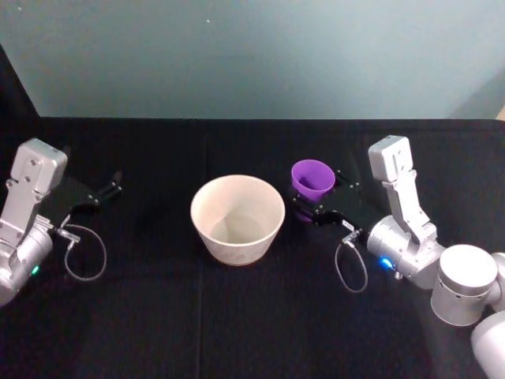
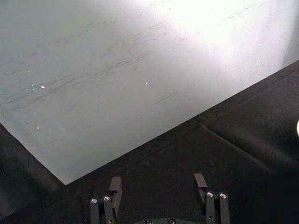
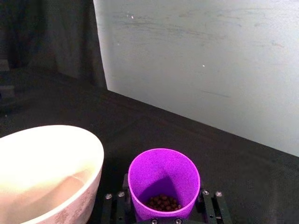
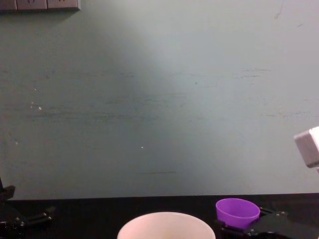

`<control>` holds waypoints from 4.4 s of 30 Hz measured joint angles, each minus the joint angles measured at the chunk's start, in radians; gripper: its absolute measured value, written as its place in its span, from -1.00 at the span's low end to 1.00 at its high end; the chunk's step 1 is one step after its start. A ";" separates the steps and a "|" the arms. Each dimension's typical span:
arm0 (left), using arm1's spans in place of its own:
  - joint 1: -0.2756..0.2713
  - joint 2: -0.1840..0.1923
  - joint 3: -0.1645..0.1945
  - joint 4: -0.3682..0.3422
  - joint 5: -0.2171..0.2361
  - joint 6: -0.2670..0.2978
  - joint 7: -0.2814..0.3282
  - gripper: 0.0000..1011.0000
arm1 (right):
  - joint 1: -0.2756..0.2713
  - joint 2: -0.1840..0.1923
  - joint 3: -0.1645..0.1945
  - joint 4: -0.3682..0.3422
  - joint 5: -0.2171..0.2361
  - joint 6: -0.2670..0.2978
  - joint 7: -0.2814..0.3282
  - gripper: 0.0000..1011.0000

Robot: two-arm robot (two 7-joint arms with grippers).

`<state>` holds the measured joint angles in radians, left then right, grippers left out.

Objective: Pick up the cup and pour the mung beans from the cup into the bowl.

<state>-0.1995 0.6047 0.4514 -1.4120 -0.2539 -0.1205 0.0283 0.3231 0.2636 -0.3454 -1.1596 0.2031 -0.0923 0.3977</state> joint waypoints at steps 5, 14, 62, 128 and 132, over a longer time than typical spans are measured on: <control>0.000 0.000 0.000 0.000 0.000 0.000 0.000 0.98 | -0.014 0.010 0.008 -0.046 0.001 0.010 -0.002 0.45; 0.000 0.000 0.000 0.000 0.000 0.000 0.000 0.98 | -0.033 0.040 0.018 -0.166 0.001 0.072 -0.016 0.43; 0.000 0.000 0.000 0.000 0.000 0.000 0.000 0.98 | -0.014 0.065 0.018 -0.261 0.026 0.194 -0.014 0.43; 0.000 0.000 0.000 0.000 0.000 0.000 0.000 0.98 | -0.014 0.065 0.018 -0.261 0.026 0.194 -0.014 0.43; 0.000 0.000 0.000 0.000 0.000 0.000 0.000 0.98 | -0.014 0.065 0.018 -0.261 0.026 0.194 -0.014 0.43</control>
<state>-0.1996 0.6047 0.4514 -1.4120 -0.2539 -0.1205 0.0283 0.3088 0.3288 -0.3274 -1.4202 0.2292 0.1017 0.3834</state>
